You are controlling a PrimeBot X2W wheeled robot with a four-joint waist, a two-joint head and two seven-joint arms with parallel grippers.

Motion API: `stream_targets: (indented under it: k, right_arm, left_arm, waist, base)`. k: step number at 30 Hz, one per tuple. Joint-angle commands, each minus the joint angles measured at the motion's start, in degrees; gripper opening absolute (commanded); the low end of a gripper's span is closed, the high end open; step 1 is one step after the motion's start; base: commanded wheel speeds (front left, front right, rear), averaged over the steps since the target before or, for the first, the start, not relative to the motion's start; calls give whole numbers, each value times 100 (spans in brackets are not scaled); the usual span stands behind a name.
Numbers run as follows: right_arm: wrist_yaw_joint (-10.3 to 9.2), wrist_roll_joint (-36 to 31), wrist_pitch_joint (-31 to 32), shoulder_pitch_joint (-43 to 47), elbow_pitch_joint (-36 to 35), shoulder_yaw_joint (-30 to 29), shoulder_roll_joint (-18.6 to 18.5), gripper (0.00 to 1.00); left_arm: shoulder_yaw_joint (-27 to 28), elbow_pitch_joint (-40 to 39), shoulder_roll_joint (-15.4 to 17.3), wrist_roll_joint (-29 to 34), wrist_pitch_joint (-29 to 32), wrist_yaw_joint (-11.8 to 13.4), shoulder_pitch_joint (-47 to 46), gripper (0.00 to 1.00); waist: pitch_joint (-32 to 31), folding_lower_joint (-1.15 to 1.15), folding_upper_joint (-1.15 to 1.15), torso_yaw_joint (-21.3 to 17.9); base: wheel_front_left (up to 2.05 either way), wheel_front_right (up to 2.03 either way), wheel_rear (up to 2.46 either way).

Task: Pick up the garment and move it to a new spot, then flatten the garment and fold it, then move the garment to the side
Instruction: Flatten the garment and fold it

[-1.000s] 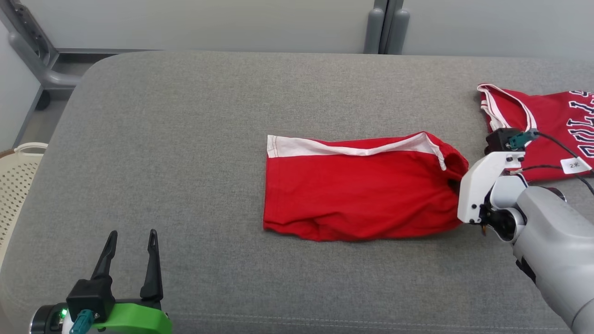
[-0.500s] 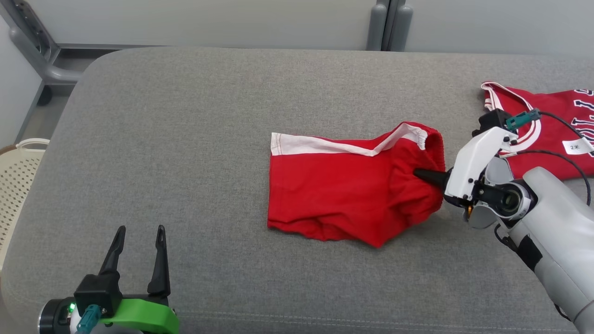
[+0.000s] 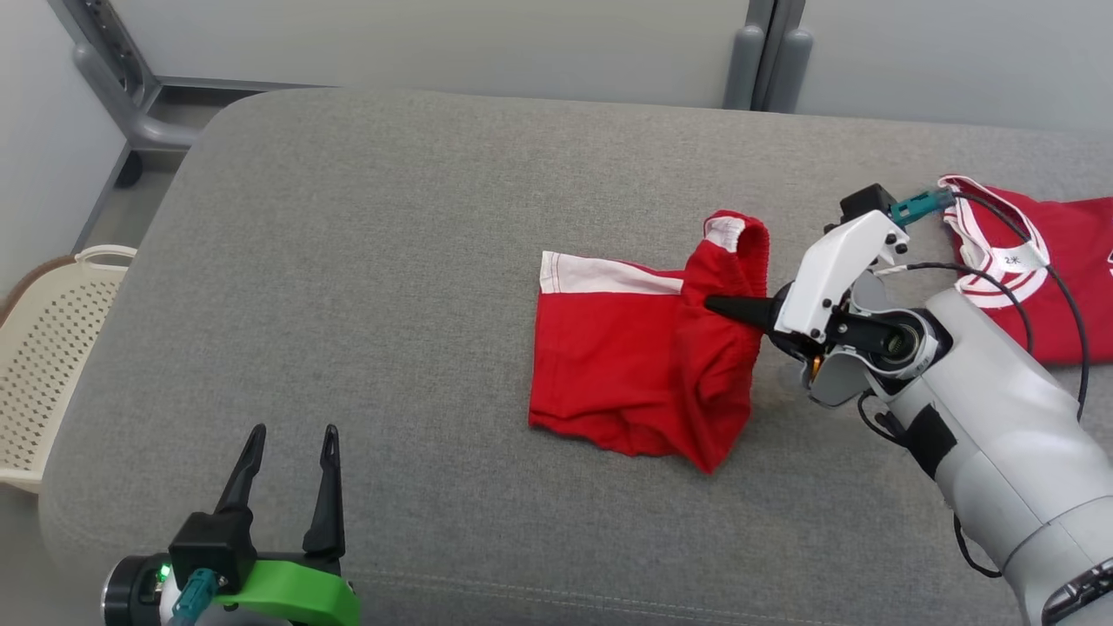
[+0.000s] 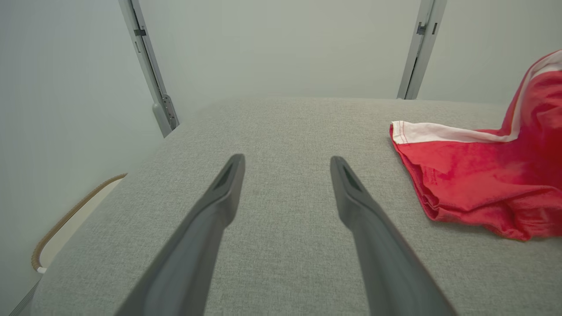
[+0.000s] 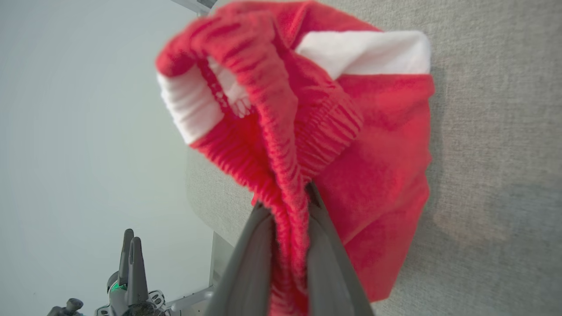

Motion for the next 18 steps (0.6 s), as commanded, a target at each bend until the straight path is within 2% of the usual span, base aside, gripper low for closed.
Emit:
stream_targets:
  k: [1,18]
  right_arm:
    - [1,-69,-39,-100,111,30,55,0]
    - [1,-580,-350,-681,1623,407,618,0]
  left_arm:
    - [-21,15,-6,-33,-7,-19,-95,100]
    - [-512,203,-50,-198,-7,43,-234,100]
  waist:
    - [-7,0,0,88]
    - [-26,0,0,722]
  base:
    - [0,0,0]
    - [0,0,0]
